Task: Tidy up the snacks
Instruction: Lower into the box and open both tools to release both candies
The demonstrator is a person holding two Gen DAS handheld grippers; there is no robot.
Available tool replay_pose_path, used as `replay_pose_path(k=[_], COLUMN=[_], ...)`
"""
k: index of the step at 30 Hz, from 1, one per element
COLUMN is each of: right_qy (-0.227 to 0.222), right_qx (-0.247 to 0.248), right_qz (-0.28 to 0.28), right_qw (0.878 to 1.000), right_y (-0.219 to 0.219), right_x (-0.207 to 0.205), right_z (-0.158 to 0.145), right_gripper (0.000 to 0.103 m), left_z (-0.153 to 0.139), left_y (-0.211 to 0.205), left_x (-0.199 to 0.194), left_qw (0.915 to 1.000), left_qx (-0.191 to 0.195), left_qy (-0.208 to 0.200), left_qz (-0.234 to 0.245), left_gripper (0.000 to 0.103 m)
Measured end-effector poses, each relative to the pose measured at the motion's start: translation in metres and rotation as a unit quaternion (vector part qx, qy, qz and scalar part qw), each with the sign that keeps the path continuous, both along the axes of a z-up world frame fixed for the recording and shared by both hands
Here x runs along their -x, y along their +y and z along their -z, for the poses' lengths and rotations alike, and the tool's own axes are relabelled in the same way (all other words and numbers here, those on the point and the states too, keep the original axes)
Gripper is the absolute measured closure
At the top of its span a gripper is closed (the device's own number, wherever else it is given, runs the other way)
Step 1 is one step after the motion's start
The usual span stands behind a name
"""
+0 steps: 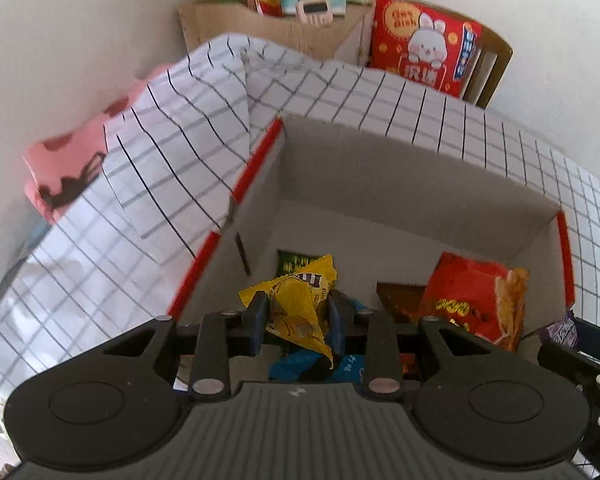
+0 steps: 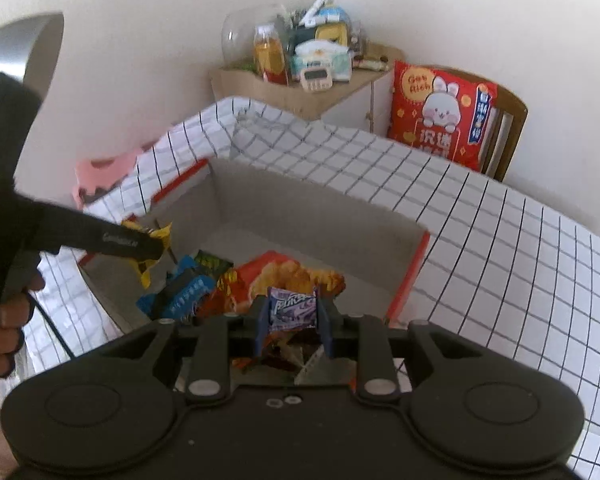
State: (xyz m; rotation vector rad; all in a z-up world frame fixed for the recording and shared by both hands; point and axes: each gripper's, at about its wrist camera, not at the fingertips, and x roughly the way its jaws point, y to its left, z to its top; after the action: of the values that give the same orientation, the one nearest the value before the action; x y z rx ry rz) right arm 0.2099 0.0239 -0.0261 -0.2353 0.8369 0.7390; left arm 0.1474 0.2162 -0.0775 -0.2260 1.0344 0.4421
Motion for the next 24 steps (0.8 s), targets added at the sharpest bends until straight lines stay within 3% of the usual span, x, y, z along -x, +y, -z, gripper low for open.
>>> replay_pose_path(k=[8, 12, 16, 24], right_qy=[0.021, 0.024, 0.03, 0.023], right_qx=[0.01, 0.007, 0.0, -0.022], right_qz=[0.005, 0.007, 0.009, 0.01], right_qw=[1.0, 1.0, 1.0, 0.999], right_y=[-0.001, -0.003, -0.008, -0.016], right_x=[-0.004, -0.005, -0.005, 0.005], right_z=[0.016, 0.016, 0.017, 0.006], right_gripper=[0.073, 0.072, 0.067, 0.045], left_z=[0.006, 0.004, 0.002, -0.018], left_y=[-0.005, -0.005, -0.007, -0.016], left_x=[-0.001, 0.003, 0.008, 0.026], left_qw=[1.0, 1.0, 0.9999, 0.9991], left_qx=[-0.006, -0.006, -0.004, -0.021], left_qy=[0.004, 0.001, -0.004, -0.034], left_qz=[0.002, -0.004, -0.009, -0.013], left_gripper=[0.071, 0.057, 0.055, 0.05])
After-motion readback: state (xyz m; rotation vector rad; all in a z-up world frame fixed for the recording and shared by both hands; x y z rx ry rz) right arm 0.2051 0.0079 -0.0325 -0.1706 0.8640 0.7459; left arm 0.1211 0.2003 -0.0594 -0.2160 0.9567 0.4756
